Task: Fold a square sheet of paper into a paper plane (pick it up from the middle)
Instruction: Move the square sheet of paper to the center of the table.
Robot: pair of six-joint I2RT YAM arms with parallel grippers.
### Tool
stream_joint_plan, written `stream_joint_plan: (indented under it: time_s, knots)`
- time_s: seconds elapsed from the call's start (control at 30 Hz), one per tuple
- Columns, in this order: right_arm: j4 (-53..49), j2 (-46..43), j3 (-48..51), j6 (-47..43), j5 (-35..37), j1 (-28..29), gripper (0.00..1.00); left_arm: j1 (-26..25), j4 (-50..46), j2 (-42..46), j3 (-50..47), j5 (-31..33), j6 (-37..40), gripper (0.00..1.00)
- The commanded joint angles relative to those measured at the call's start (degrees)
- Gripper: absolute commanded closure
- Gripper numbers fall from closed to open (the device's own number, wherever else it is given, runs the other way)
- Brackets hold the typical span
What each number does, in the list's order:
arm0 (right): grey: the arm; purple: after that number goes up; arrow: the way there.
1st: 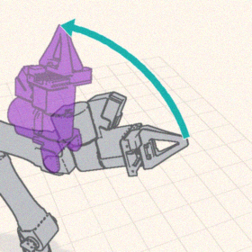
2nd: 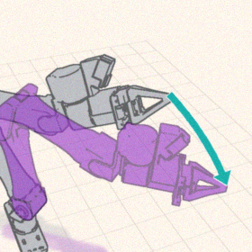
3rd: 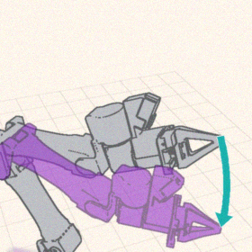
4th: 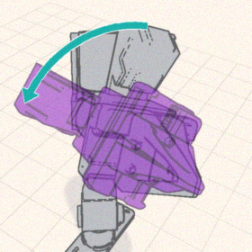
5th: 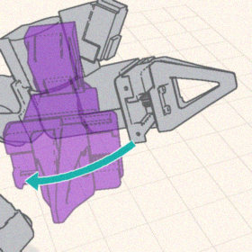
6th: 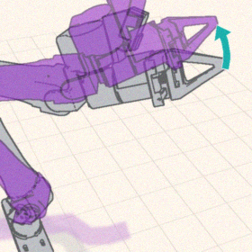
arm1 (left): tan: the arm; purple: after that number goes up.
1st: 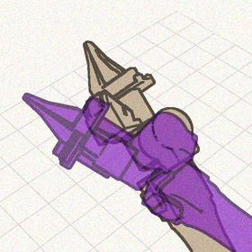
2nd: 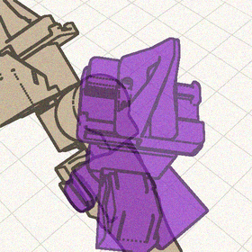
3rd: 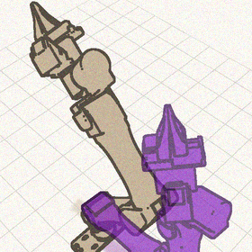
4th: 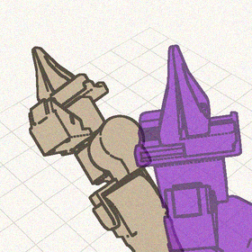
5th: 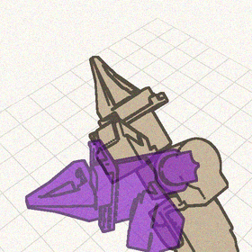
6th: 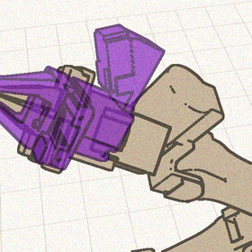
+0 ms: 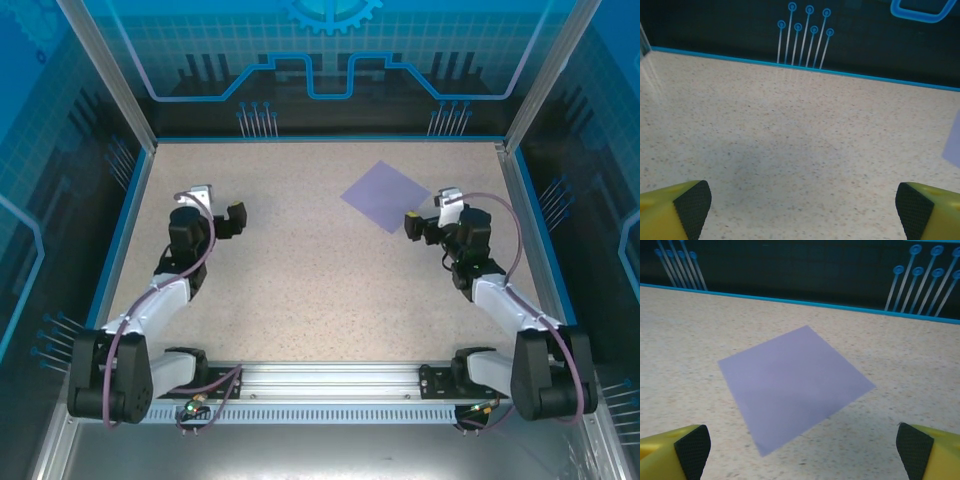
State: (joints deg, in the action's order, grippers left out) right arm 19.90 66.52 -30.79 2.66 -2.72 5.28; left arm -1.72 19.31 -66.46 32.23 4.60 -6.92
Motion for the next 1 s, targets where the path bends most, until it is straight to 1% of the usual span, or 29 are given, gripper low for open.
stream_joint_plan:
  time_s: [0.0, 0.13, 0.2, 0.3, 0.4, 0.5, 0.67, 0.77, 0.83, 0.97]
  knots:
    - [-12.3, -1.7, -4.3, 5.3, -1.4, 3.1, 0.01, -0.5, -12.2, 1.0, 3.9, -7.3, -7.2, 0.01]
    - [-18.1, 0.2, -8.7, 12.6, -2.0, 5.9, 0.01, -0.6, -17.5, -1.0, 7.3, -16.4, -12.4, 0.01]
    - [-19.8, 2.1, -10.6, 15.9, -0.2, 8.0, 0.01, -0.5, -18.5, -2.4, 8.5, -20.7, -14.2, 0.01]
    - [-21.6, 6.3, -13.7, 21.1, 1.4, 10.7, 0.01, -0.6, -19.6, -5.2, 10.8, -25.7, -16.2, 0.01]
    - [-27.9, 13.3, -20.2, 27.2, 3.7, 12.3, 0.01, -0.7, -19.3, -8.3, 13.1, -29.7, -17.7, 0.01]
    - [-32.3, 20.0, -26.2, 31.4, 6.9, 13.4, 0.01, -1.8, -20.4, -11.2, 15.7, -30.9, -17.5, 0.01]
    - [-37.0, 29.4, -34.7, 34.3, 12.9, 15.3, 0.01, -3.5, -20.6, -15.4, 18.7, -31.5, -17.7, 0.01]
    - [-44.2, 36.3, -42.5, 36.3, 15.6, 15.2, 0.01, -3.9, -21.0, -17.1, 20.2, -31.2, -17.7, 0.01]
    - [-48.0, 40.2, -47.5, 37.3, 18.7, 15.7, 0.01, -4.3, -21.0, -17.9, 21.0, -30.8, -17.7, 0.01]
    - [-50.9, 46.9, -54.7, 38.4, 20.6, 16.0, 0.01, -4.6, -21.4, -18.9, 21.7, -30.2, -17.3, 0.01]
